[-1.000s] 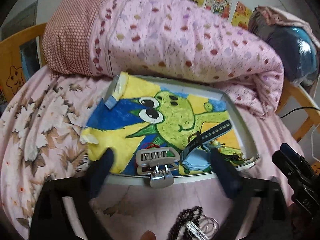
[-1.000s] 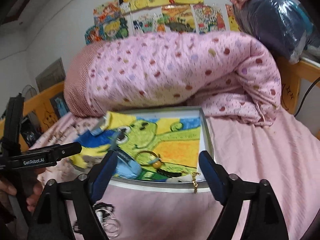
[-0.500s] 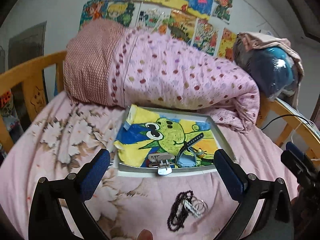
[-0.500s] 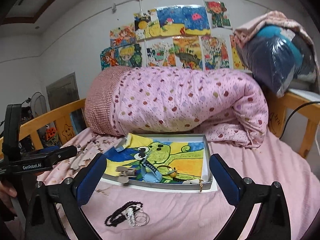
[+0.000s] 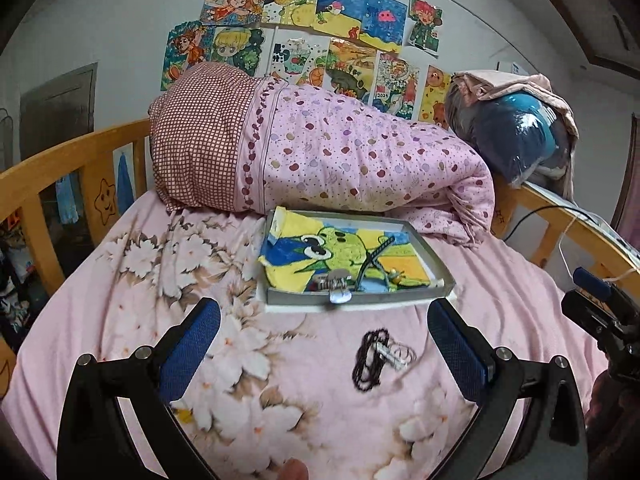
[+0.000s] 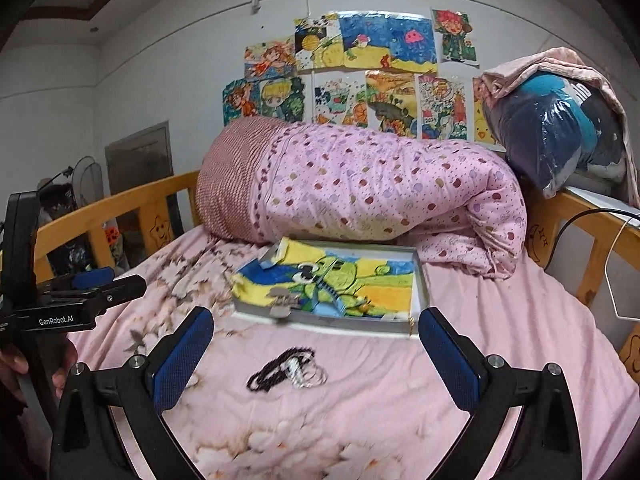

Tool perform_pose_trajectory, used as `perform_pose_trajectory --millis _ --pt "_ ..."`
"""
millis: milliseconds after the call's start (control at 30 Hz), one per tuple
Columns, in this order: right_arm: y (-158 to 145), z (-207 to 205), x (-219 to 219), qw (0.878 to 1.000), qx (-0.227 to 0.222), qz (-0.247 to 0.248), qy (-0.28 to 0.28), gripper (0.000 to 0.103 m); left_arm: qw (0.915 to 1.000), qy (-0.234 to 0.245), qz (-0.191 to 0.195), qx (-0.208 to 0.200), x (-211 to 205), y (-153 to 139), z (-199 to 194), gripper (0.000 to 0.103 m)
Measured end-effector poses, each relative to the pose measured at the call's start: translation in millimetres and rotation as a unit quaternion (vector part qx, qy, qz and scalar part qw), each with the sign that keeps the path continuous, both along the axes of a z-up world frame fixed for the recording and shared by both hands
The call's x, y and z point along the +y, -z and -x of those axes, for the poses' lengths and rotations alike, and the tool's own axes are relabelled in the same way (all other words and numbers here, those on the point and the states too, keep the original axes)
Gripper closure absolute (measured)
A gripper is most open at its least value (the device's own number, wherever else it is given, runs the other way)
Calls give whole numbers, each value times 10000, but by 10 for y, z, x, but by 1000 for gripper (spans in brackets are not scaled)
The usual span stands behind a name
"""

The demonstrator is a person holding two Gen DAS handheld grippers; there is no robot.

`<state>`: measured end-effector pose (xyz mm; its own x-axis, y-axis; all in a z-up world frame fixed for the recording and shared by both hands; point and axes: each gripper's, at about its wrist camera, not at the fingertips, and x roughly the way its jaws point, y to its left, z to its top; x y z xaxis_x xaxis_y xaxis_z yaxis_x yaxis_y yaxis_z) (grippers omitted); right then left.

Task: Organize jewelry
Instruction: 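Withdraw both tools from the tray toward the black bead necklace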

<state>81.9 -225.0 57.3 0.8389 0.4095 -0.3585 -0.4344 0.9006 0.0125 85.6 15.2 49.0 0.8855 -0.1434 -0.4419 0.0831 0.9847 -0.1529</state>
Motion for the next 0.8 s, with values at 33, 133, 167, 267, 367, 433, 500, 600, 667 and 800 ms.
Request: perform_pose_trajectory --millis 33,133,167,267,367,433,500,600,667,800 --pt "15 28 23 10000 37 34 -22 0 10000 30 -10 17 12 21 40 1" --pt "81 62 74 9995 261 121 -127 0 9999 83 -93 106 30 113 146 1" --pt "107 63 84 9992 342 137 -148 0 9998 97 -120 130 33 138 167 1" --pt "207 45 104 9976 634 215 -188 0 9994 136 -213 241 38 230 222 1" --pt "313 9 111 9949 935 332 -198 0 9989 154 -286 349 43 325 262 1" --pt "380 -25 105 9929 1116 371 -183 0 9983 155 -331 447 47 391 285 1" --pt "430 -59 87 9913 1246 390 -142 0 9979 163 -352 524 37 446 298 1" --pt "524 -148 36 9886 1460 349 -79 0 9971 192 -400 624 14 511 293 1" --pt "583 -215 5 9874 1545 335 -51 0 9963 240 -440 697 -6 562 268 1" --pt "730 -399 -36 9853 1659 415 2 0 9939 394 -469 919 -32 666 174 1"
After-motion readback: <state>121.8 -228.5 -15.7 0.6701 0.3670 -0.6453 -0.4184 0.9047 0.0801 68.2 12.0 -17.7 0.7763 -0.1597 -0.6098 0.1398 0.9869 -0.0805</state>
